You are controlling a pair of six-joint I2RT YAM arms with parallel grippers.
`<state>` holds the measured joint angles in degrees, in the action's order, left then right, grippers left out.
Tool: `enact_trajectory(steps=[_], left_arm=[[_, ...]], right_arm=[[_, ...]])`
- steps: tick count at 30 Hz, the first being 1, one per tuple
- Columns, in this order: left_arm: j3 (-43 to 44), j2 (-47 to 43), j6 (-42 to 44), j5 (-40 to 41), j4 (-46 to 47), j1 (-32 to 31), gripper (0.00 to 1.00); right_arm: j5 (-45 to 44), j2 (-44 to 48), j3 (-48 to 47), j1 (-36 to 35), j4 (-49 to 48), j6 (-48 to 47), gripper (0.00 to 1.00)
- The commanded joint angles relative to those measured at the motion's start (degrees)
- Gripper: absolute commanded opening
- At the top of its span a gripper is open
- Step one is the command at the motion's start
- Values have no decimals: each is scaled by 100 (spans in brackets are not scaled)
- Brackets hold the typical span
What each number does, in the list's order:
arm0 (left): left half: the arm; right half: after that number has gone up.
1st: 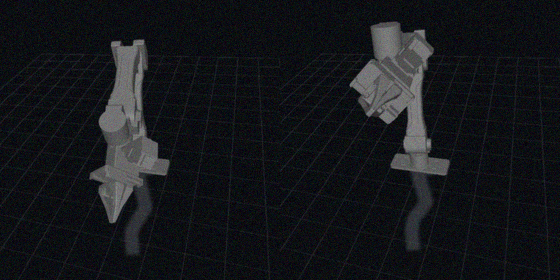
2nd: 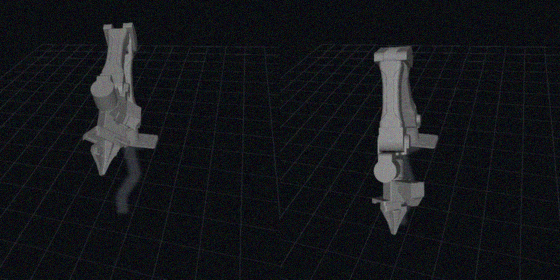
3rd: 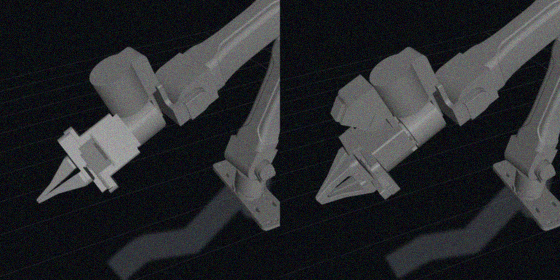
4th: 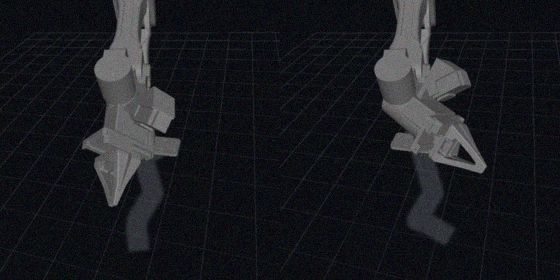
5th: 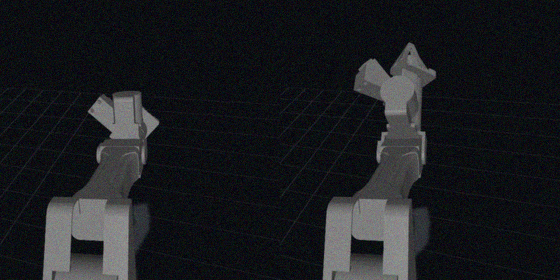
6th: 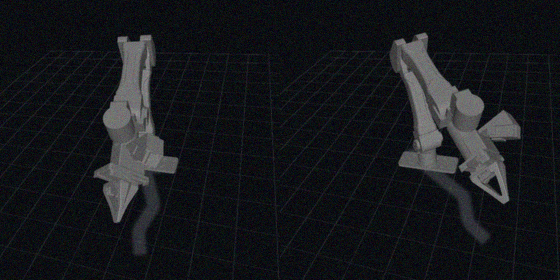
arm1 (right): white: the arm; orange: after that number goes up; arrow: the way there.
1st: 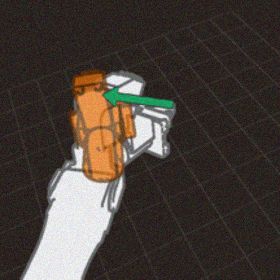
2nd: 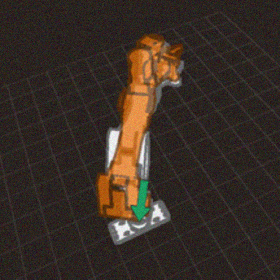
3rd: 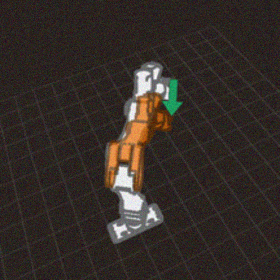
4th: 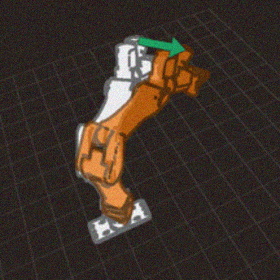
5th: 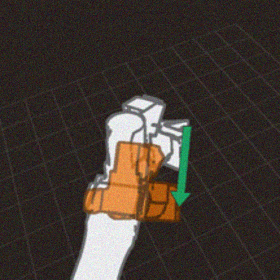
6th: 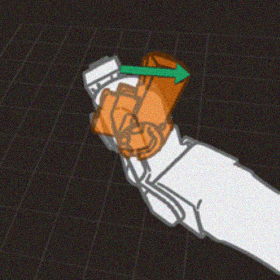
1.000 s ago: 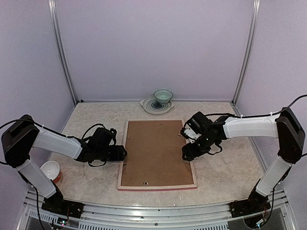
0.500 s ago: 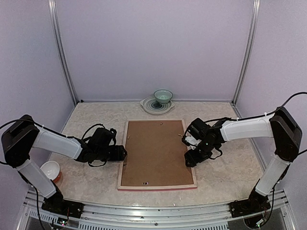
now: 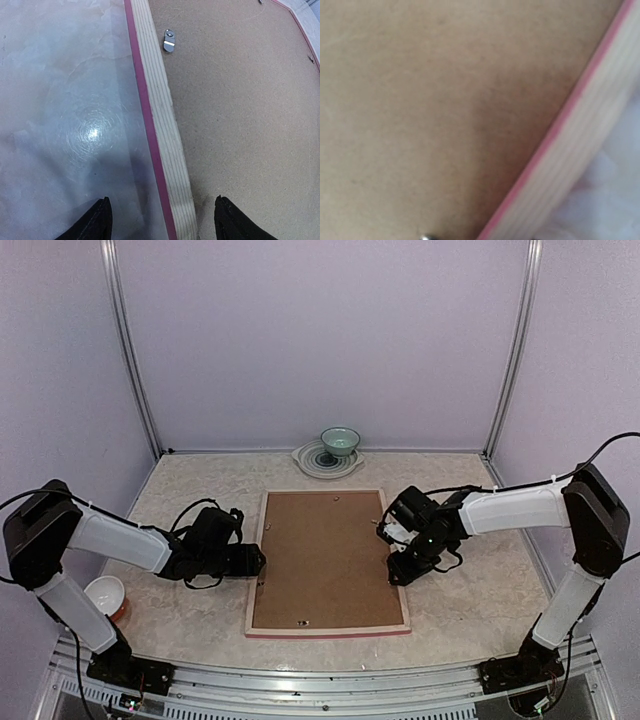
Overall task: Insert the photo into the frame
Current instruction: Press the fastener onto the backboard.
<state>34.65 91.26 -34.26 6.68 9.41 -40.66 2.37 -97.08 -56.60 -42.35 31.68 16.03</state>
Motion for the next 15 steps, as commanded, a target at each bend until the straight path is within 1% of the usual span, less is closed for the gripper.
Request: enact_trajectory(steps=[1, 7, 10, 11, 13, 15], left_arm=[[-152, 177, -107, -211, -308, -64, 69], [-117, 214, -107, -223, -317, -64, 70], [-108, 210, -107, -211, -330, -64, 70], [-104, 208, -107, -213, -334, -64, 70], [-95, 216, -111, -206, -342, -64, 70], [-78, 196, -119, -183, -362, -64, 70]], right_arm=[[-250, -20, 91, 27, 59, -43, 34], [-379, 60, 112, 27, 65, -56, 28], [-368, 100, 110, 27, 64, -72, 28], [-362, 113, 99, 25, 70, -66, 30], [-341, 131, 67, 33, 85, -58, 39], [-319, 187, 20, 30, 87, -53, 52]])
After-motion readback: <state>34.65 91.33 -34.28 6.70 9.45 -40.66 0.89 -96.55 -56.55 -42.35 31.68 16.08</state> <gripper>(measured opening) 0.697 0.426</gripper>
